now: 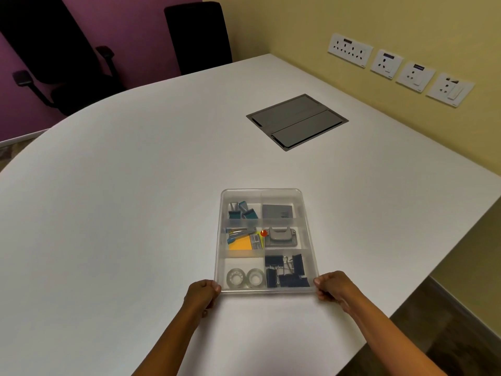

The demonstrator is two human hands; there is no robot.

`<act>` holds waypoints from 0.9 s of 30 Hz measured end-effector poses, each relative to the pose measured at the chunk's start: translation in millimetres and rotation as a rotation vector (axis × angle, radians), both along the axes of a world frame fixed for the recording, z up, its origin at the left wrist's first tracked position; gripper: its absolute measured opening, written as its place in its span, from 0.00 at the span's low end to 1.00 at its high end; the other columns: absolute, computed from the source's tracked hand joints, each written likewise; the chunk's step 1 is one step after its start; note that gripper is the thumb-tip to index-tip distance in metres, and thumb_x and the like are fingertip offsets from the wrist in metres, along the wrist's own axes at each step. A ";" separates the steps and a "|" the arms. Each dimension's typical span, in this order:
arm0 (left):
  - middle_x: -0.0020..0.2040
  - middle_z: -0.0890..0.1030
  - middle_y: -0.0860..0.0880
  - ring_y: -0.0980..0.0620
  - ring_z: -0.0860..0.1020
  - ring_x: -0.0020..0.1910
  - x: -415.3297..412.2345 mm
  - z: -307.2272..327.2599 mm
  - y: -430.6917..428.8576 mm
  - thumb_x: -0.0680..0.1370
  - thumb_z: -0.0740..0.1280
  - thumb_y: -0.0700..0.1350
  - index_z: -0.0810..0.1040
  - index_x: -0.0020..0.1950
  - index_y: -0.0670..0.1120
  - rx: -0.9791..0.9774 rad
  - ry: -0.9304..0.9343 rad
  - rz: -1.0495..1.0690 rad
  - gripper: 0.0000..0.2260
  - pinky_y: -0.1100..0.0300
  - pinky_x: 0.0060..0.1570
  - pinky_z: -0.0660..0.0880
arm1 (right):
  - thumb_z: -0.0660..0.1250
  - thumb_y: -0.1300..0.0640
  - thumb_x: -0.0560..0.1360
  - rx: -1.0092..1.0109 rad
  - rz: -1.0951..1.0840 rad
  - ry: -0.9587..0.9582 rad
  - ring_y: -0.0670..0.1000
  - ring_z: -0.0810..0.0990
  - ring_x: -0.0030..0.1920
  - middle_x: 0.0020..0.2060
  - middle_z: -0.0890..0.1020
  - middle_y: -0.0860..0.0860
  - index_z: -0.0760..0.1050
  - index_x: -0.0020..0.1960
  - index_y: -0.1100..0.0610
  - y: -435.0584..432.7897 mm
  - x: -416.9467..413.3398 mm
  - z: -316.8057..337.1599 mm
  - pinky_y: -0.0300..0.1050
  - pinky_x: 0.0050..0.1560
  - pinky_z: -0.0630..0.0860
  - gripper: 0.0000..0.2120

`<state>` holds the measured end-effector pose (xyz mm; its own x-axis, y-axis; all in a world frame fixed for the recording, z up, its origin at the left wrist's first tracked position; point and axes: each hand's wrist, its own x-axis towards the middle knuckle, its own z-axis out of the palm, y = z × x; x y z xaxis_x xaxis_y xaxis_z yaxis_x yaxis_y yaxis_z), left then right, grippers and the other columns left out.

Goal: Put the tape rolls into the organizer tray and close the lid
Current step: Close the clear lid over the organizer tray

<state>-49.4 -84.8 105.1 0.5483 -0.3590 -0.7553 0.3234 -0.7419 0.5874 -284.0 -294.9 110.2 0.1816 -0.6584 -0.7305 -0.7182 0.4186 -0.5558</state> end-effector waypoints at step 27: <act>0.62 0.76 0.37 0.39 0.75 0.57 152.0 -3.6 -213.0 0.79 0.65 0.46 0.72 0.66 0.36 -0.162 -0.052 0.100 0.19 0.47 0.62 0.73 | 0.71 0.58 0.74 -0.007 -0.143 -0.142 0.57 0.76 0.45 0.45 0.78 0.60 0.73 0.50 0.64 -190.3 160.6 10.3 0.50 0.48 0.75 0.12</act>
